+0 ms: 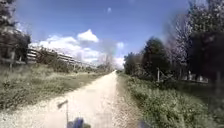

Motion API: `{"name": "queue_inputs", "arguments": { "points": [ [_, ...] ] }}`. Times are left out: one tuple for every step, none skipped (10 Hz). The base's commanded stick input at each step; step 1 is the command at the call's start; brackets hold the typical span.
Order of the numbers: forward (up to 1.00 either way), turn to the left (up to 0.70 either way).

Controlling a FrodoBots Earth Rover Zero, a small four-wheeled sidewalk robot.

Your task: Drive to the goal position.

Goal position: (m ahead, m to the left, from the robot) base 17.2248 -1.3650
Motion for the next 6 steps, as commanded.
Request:
{"name": "queue_inputs", "arguments": {
  "points": [
    [0.70, 0.00],
    [0.70, 0.00],
    [0.70, 0.00],
    [0.70, 0.00],
    [0.70, 0.00],
    [0.70, 0.00]
  ]
}}
